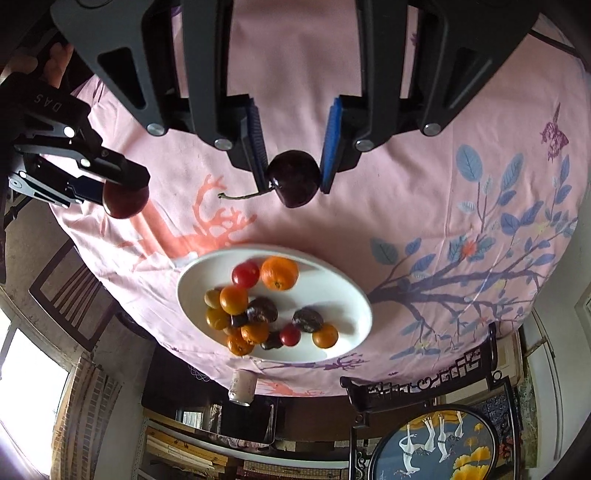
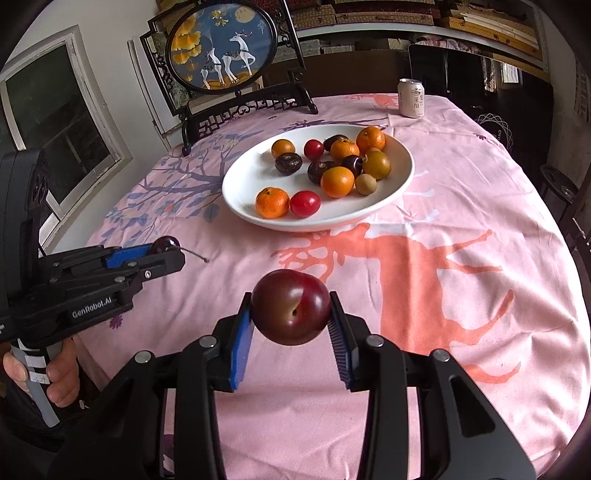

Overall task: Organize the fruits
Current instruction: 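Place the plum and cherry on the white plate and open both tools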

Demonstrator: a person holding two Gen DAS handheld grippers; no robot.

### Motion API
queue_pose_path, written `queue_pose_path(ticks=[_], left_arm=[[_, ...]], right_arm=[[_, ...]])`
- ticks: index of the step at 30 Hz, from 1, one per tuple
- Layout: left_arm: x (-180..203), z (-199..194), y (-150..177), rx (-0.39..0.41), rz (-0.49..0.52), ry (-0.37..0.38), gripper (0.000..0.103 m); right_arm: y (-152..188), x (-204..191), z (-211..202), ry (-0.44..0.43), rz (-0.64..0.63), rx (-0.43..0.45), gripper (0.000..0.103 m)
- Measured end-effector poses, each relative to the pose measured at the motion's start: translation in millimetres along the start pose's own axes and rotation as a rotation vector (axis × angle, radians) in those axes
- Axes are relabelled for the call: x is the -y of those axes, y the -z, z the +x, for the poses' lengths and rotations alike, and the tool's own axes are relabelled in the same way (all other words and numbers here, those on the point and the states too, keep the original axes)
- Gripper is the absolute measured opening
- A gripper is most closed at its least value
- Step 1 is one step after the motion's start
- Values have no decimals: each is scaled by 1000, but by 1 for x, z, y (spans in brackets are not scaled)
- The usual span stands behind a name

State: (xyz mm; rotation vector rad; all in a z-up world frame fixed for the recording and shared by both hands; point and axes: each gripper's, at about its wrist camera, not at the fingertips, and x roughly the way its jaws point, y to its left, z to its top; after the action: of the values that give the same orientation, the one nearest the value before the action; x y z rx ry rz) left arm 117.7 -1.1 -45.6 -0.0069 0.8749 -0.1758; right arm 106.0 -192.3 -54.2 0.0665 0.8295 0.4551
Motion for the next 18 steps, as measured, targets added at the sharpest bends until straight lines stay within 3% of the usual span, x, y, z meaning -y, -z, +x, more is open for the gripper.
queue_pose_path(ticks=[9,13,18], left_arm=[[-18,86,-113,-82,-35,-90,28],[-22,119,-131,-125,-63,-101,28],[-26,134,-141,-128,-79,-106,29]], right_arm=[[-93,37,60,99,3,10,39],[-120,51,96,104,2,-32,39],[-133,44,121,78,-38,-43,40]])
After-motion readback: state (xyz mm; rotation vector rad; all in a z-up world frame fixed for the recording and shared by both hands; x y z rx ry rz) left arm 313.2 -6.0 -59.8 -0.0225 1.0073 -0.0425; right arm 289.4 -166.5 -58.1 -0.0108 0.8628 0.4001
